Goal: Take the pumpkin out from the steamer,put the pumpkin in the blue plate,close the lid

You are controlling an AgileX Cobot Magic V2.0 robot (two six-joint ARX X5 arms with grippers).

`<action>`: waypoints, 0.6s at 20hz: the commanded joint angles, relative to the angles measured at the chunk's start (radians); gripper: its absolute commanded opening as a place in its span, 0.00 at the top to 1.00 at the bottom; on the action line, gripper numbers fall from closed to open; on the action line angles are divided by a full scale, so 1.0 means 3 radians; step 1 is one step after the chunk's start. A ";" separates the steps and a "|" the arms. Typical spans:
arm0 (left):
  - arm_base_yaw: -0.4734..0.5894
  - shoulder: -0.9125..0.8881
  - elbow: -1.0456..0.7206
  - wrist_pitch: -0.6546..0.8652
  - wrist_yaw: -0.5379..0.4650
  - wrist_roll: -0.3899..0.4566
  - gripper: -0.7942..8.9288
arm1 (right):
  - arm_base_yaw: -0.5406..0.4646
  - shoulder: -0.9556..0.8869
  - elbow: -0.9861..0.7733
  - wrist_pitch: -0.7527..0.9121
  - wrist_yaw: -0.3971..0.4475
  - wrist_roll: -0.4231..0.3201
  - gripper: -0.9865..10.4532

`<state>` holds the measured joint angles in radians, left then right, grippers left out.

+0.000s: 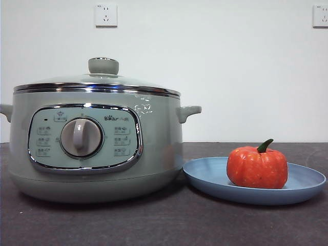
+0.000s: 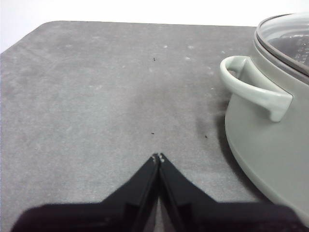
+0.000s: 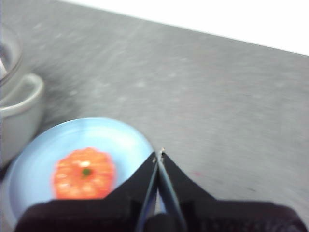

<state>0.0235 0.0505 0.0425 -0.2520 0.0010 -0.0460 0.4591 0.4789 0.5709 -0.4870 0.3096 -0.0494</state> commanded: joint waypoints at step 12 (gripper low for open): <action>0.0013 -0.0004 -0.0058 0.0014 0.0008 -0.0023 0.92 | -0.1219 -0.1230 -0.1535 0.1298 -0.1718 -0.0175 0.91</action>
<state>0.0235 0.0505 0.0425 -0.2520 0.0010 -0.0463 0.0959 0.1181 0.1349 -0.1116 -0.2062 -0.1101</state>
